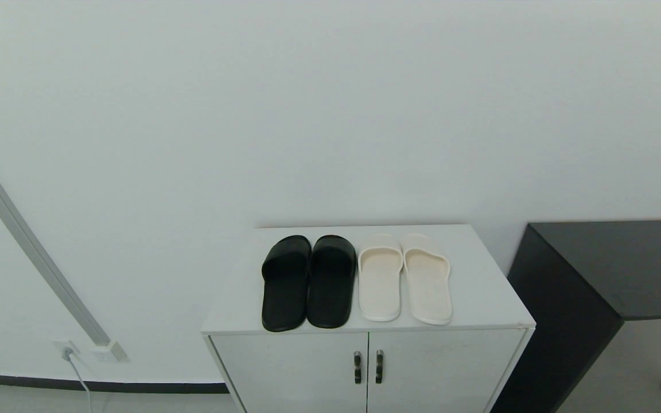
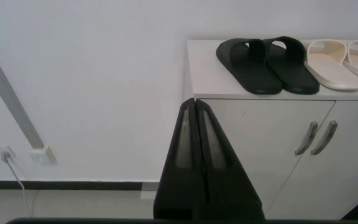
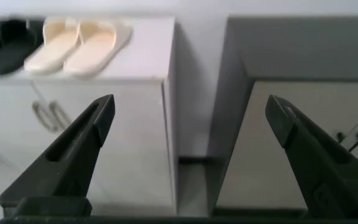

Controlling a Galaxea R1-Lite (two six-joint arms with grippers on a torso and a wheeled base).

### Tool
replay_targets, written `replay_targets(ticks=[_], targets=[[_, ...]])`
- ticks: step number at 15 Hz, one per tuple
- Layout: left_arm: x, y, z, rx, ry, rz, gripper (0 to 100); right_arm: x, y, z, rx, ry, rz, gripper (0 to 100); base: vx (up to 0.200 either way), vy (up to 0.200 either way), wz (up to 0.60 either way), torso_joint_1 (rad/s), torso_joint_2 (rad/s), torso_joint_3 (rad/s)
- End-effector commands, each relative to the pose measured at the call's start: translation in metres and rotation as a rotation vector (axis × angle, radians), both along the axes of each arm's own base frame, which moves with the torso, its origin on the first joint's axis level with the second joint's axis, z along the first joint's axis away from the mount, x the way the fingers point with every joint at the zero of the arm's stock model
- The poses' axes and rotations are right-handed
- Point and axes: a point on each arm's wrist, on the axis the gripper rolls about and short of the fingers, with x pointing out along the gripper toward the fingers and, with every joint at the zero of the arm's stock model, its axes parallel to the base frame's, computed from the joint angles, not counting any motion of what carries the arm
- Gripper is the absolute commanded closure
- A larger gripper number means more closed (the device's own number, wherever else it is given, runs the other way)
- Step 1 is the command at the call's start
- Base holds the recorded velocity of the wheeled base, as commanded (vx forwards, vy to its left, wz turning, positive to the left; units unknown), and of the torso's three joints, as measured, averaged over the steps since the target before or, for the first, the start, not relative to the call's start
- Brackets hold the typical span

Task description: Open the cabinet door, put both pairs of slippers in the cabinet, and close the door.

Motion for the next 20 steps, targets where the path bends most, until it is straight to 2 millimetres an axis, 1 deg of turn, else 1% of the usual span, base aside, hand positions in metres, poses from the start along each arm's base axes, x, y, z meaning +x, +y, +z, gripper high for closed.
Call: replay_targets(ticks=[1,2,3,5,6,7,9,11,12,14,15,16,17,19,20], targets=[[0.0,0.0,0.0,-0.001,0.0,0.0,100,0.017,0.001,0.015,0.001,0.108,0.051,0,0.0,0.0,0.0,0.0,0.0,0.0],[0.0,0.0,0.0,-0.001,0.0,0.0,100,0.03,0.002,0.027,0.012,0.146,0.095,0,0.0,0.0,0.0,0.0,0.0,0.0],[0.0,0.0,0.0,-0.001,-0.001,0.0,100,0.046,0.003,0.034,0.022,0.177,0.136,0,0.0,0.0,0.0,0.0,0.0,0.0],[0.0,0.0,0.0,-0.001,-0.001,0.0,100,0.075,0.006,0.041,0.023,0.214,0.18,0,0.0,0.0,0.0,0.0,0.0,0.0],[0.0,0.0,0.0,-0.001,0.0,0.0,100,0.083,0.008,0.042,0.02,0.225,0.204,0,0.0,0.0,0.0,0.0,0.0,0.0],[0.0,0.0,0.0,-0.001,-0.001,-0.002,100,0.098,0.014,0.046,0.028,0.241,0.245,0,0.0,0.0,0.0,0.0,0.0,0.0],[0.0,0.0,0.0,-0.001,0.0,-0.003,100,0.117,0.025,0.056,0.047,0.254,0.259,0,0.0,0.0,0.0,0.0,0.0,0.0],[0.0,0.0,0.0,-0.001,0.0,-0.003,100,0.135,0.045,0.069,0.059,0.269,0.265,0,0.0,0.0,0.0,0.0,0.0,0.0],[0.0,0.0,0.0,-0.001,0.0,-0.005,100,0.141,0.056,0.076,0.05,0.264,0.277,0,0.0,0.0,0.0,0.0,0.0,0.0],[0.0,0.0,0.0,-0.001,0.0,-0.015,100,0.152,0.083,0.085,0.049,0.266,0.301,0,0.0,0.0,0.0,0.0,0.0,0.0],[0.0,0.0,0.0,-0.001,0.0,-0.015,100,0.158,0.098,0.087,0.049,0.279,0.303,0,0.0,0.0,0.0,0.0,0.0,0.0],[0.0,0.0,0.0,-0.001,-0.001,-0.015,100,0.163,0.108,0.086,0.048,0.292,0.302,0,0.0,0.0,0.0,0.0,0.0,0.0],[0.0,0.0,0.0,-0.001,0.0,-0.015,100,0.174,0.129,0.081,0.045,0.321,0.286,0,0.0,0.0,0.0,0.0,0.0,0.0],[0.0,0.0,0.0,-0.001,0.0,-0.015,100,0.193,0.16,0.071,0.068,0.334,0.251,0,0.0,0.0,0.0,0.0,0.0,0.0],[0.0,0.0,0.0,-0.001,0.0,-0.015,100,0.205,0.175,0.065,0.082,0.323,0.225,0,0.0,0.0,0.0,0.0,0.0,0.0]])
